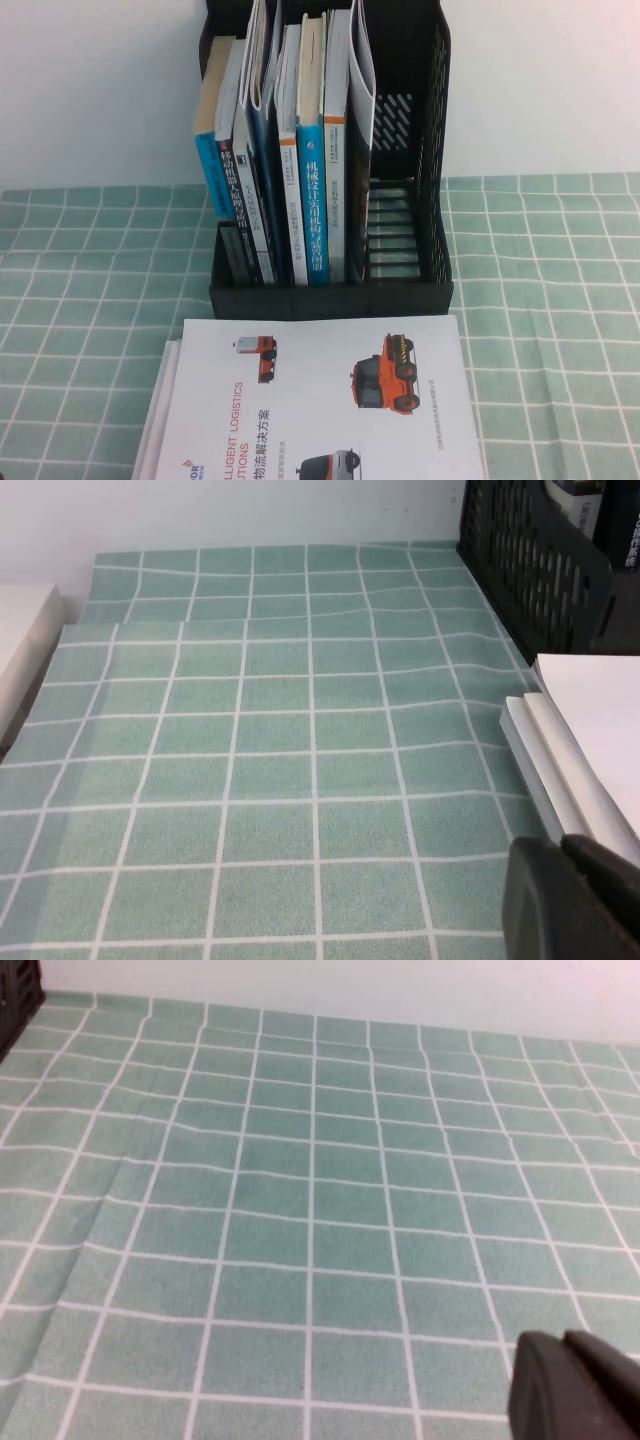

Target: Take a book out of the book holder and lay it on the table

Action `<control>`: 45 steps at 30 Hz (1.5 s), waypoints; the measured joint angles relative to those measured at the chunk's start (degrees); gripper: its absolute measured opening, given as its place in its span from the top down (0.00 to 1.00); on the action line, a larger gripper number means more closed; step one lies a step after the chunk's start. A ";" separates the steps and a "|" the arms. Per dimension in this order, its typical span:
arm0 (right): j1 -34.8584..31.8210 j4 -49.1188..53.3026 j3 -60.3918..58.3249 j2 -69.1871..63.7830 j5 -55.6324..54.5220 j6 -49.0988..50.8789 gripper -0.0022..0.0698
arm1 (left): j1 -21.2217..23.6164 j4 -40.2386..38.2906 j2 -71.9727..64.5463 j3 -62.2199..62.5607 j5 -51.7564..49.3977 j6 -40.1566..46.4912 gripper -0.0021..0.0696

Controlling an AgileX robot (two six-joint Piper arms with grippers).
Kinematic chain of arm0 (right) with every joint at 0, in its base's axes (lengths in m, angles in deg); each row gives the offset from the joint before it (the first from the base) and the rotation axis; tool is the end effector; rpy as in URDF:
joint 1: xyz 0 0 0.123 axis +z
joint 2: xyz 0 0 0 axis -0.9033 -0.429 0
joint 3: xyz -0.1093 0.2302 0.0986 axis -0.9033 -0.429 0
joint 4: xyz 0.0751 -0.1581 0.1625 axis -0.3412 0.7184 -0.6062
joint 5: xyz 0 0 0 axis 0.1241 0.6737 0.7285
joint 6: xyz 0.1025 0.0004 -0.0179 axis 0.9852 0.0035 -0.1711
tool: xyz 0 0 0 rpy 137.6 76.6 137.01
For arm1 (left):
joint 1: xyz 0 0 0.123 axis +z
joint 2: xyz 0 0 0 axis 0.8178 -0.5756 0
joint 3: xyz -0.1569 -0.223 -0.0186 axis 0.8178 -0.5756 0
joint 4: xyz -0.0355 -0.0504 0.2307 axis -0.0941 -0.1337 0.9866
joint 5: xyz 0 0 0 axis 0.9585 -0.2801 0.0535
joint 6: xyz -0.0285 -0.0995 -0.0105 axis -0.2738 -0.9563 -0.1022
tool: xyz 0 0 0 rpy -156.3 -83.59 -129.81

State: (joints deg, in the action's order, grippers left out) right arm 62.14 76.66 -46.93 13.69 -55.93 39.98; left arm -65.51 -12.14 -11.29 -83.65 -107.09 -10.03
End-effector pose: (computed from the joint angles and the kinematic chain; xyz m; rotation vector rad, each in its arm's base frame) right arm 0.0638 -0.0094 0.1691 -0.0494 1.8599 -0.1884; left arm 0.0639 -0.0076 0.1718 0.0777 1.8419 -0.1405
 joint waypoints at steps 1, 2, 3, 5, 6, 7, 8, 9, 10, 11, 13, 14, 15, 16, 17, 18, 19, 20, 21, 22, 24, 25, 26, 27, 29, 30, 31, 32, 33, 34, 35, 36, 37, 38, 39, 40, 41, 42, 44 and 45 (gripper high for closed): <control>0.00 0.00 0.00 0.00 0.00 0.00 0.97 | 0.00 0.00 0.00 0.00 0.00 0.00 0.97; 0.00 0.00 0.00 0.00 0.00 0.00 0.97 | 0.00 0.00 0.00 0.00 0.00 0.00 0.97; 0.00 0.00 0.00 0.00 0.00 0.00 0.97 | 0.00 0.00 0.00 0.00 0.00 0.00 0.97; 0.00 0.00 0.00 0.00 0.00 0.00 0.97 | 0.00 0.00 0.00 0.00 0.00 0.00 0.97; 0.00 0.00 0.00 0.00 0.00 0.00 0.97 | 0.00 0.00 0.00 0.00 0.00 0.00 0.97; 0.00 0.00 0.00 0.00 0.00 0.00 0.97 | 0.00 0.00 0.00 0.00 0.00 0.00 0.97; 0.00 0.00 0.00 0.00 0.00 0.00 0.97 | 0.00 0.00 0.00 0.00 0.00 0.00 0.97; 0.00 0.00 0.00 0.00 0.00 0.00 0.97 | 0.00 0.00 0.00 0.00 0.00 0.00 0.97; 0.00 0.00 0.00 0.00 0.00 0.00 0.97 | 0.00 0.00 0.00 0.00 0.00 0.00 0.97; 0.00 0.00 0.00 0.00 0.00 0.00 0.97 | 0.00 0.00 0.00 0.00 0.00 0.00 0.97; 0.00 0.00 0.00 0.00 0.00 0.00 0.97 | 0.00 0.00 0.00 0.00 0.13 0.00 0.97; 0.00 0.00 0.00 0.00 -0.22 0.00 0.97 | 0.00 0.00 0.00 0.00 0.37 0.00 0.97; 0.00 0.00 0.00 0.00 -0.36 0.00 0.97 | 0.00 0.00 0.00 0.00 0.70 0.00 0.97; 0.00 0.00 0.00 0.00 -0.68 0.00 0.97 | 0.00 0.00 0.00 0.00 1.20 0.00 0.97; 0.00 0.00 0.00 0.00 -1.21 0.00 0.97 | 0.00 0.00 0.00 -0.10 1.92 0.00 0.97; 0.00 0.00 0.00 0.00 -1.92 0.00 0.97 | 0.00 0.00 0.00 -0.10 2.94 0.00 0.97; 0.00 0.00 0.00 0.00 -2.74 0.00 0.97 | 0.00 0.00 0.00 -0.10 4.18 0.00 0.97; 0.00 0.00 0.00 0.00 -3.84 0.00 0.97 | 0.00 0.00 0.00 -0.18 5.44 0.00 0.97; 0.00 0.00 0.00 0.00 -5.10 0.00 0.97 | 0.00 0.00 0.00 -0.18 6.65 0.00 0.97; 0.00 0.00 0.00 0.00 -6.13 0.00 0.97 | 0.00 0.00 0.00 -0.18 8.27 0.00 0.97; 0.00 0.00 0.00 0.00 -8.92 0.00 0.97 | 0.00 0.00 0.00 -0.18 11.73 0.00 0.97; 0.00 0.00 0.00 0.00 -10.39 0.00 0.97 | 0.00 0.00 0.00 -0.18 13.88 0.00 0.97; 0.00 0.00 0.00 0.00 -11.77 0.00 0.97 | 0.00 0.00 0.00 -0.29 16.06 0.00 0.97; 0.00 0.00 0.00 0.00 -13.18 0.00 0.97 | 0.00 0.11 0.00 -0.32 18.24 0.00 0.97; 0.00 0.00 0.00 0.00 -15.29 0.00 0.97 | 0.00 0.23 0.00 -0.34 22.48 0.00 0.97; 0.00 0.00 0.00 0.00 -16.24 0.00 0.97 | 0.00 0.23 0.00 -0.44 24.10 0.00 0.97; 0.00 0.00 0.00 0.00 -17.14 0.00 0.97 | 0.00 0.23 0.00 -0.44 25.80 0.00 0.97; 0.00 0.00 0.00 0.00 -17.78 0.00 0.97 | 0.00 0.23 0.00 -0.44 27.39 0.00 0.97; 0.00 0.00 0.00 0.00 -18.49 -0.17 0.97 | 0.00 0.23 0.00 -0.44 28.43 0.00 0.97; 0.00 0.29 0.00 0.00 -19.07 -0.87 0.97 | 0.00 0.31 0.00 -0.44 29.48 0.00 0.97; 0.00 1.06 0.00 0.00 -19.50 -1.86 0.97 | 0.00 0.35 0.00 -0.44 30.33 0.00 0.97; 0.00 2.12 0.00 0.00 -20.21 -3.47 0.97 | 0.00 0.44 0.00 -0.44 30.88 0.00 0.97; 0.00 3.04 0.00 0.00 -20.78 -4.89 0.97 | 0.00 0.44 0.00 -0.44 31.70 0.00 0.97; 0.00 3.46 0.00 0.00 -21.62 -5.60 0.97 | 0.00 0.44 0.00 -0.44 32.65 -0.16 0.97; 0.00 3.87 0.00 0.00 -22.88 -5.55 0.97 | 0.00 0.44 0.00 -0.44 33.69 -0.38 0.97; 0.00 4.00 0.00 0.00 -24.49 -4.68 0.97 | 0.00 0.27 0.00 -0.44 34.67 -0.54 0.97; 0.00 4.23 0.00 0.00 -26.01 -3.73 0.97 | 0.00 -0.46 0.00 -0.44 35.51 -0.94 0.97; 0.00 4.33 0.00 0.00 -27.88 -2.25 0.97 | 0.00 -1.48 0.00 -0.44 36.09 -1.35 0.97; 0.00 4.46 0.00 0.00 -31.08 -0.11 0.97 | 0.00 -4.93 0.00 -0.44 36.90 -1.74 0.97; 0.00 4.46 0.00 0.00 -32.85 0.47 0.97 | 0.00 -6.51 0.00 -0.44 36.72 -1.89 0.97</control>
State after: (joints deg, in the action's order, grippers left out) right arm 62.14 81.12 -46.93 13.69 -88.79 40.45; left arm -65.51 -18.65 -11.29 -84.09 -70.36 -11.91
